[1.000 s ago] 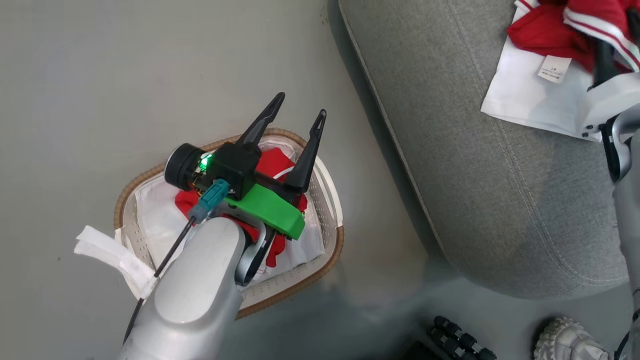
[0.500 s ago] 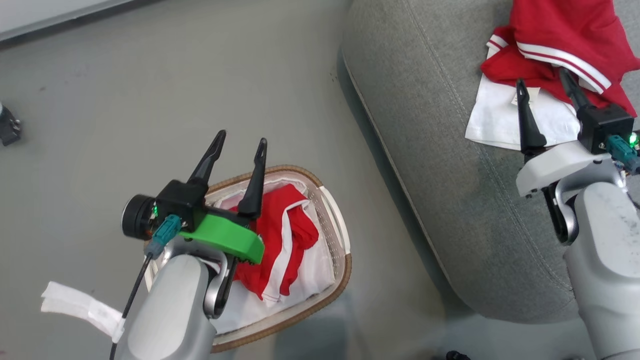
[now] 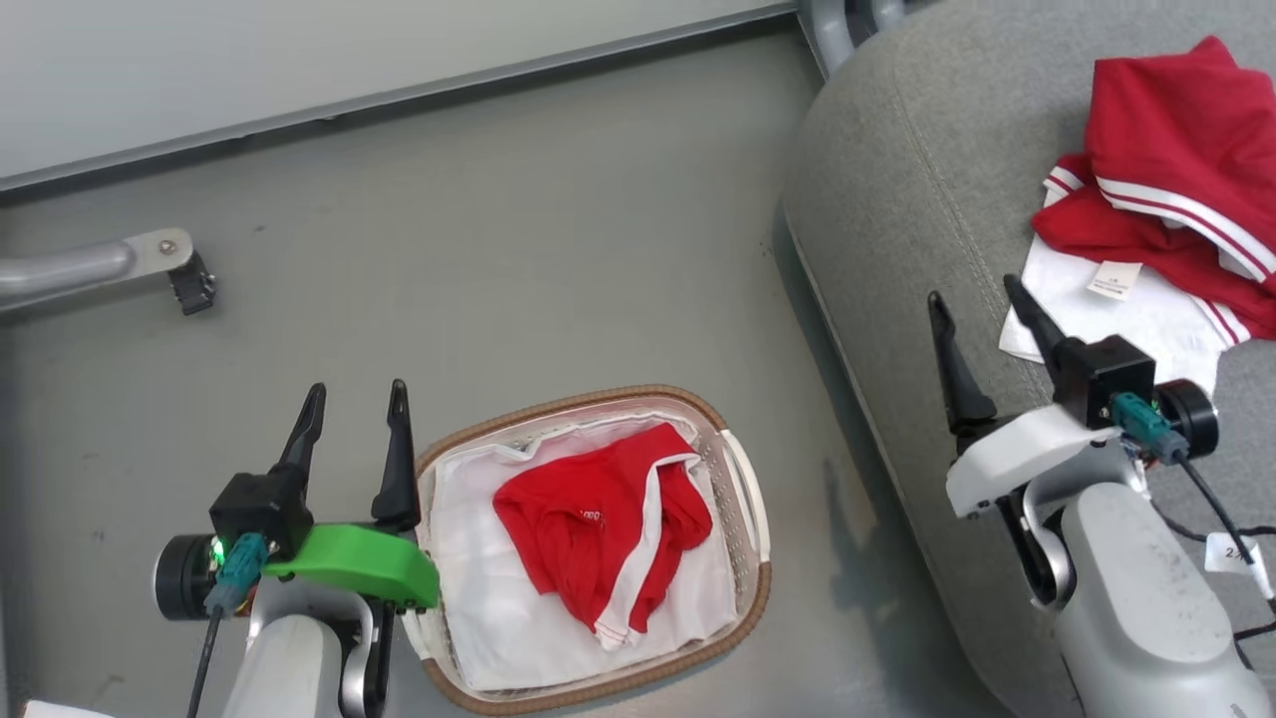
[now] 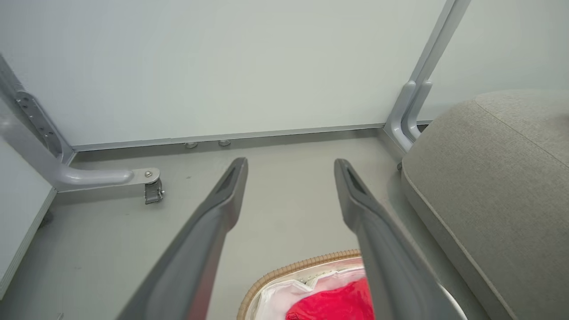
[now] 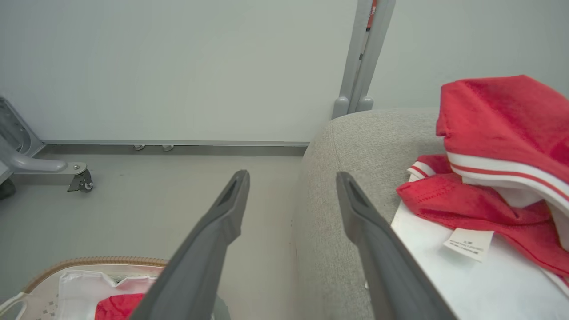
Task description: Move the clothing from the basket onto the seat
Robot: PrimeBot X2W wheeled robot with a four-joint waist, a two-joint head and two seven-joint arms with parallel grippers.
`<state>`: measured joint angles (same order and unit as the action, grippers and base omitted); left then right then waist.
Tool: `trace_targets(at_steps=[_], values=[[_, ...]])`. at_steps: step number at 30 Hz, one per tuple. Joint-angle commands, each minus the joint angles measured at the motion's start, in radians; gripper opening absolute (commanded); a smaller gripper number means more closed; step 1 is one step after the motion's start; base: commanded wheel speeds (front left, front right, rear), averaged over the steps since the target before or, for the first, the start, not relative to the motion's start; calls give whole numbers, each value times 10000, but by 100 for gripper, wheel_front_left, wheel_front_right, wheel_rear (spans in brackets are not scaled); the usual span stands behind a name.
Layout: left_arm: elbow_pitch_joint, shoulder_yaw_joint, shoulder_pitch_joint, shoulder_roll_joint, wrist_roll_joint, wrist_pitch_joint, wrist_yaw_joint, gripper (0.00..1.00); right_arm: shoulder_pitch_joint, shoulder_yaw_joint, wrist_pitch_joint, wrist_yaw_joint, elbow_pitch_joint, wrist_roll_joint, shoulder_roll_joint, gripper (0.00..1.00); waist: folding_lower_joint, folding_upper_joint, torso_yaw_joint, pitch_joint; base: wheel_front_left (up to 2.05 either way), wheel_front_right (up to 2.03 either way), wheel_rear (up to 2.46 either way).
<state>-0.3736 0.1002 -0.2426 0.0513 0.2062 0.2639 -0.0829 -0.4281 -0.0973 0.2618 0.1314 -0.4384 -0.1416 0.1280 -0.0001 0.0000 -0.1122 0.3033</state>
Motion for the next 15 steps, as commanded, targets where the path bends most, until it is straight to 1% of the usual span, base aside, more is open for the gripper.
trace_targets(at_steps=[1, 8, 15], values=[[-9, -146, 325, -6, 83, 8, 78, 100, 320, -65, 43, -14, -39, -42, -39, 100, 1, 0, 647, -647, 0, 0, 0], [-135, -638, 1001, -2, 124, 8, 218, 100, 1131, -62, 43, -14, 38, -72, -289, 100, 1, 0, 1057, -1207, 0, 0, 0], [25, -824, 1803, -1, 250, 8, 368, 100, 1923, 38, 43, -14, 56, -29, -458, 100, 1, 0, 1195, -1792, 0, 0, 0]])
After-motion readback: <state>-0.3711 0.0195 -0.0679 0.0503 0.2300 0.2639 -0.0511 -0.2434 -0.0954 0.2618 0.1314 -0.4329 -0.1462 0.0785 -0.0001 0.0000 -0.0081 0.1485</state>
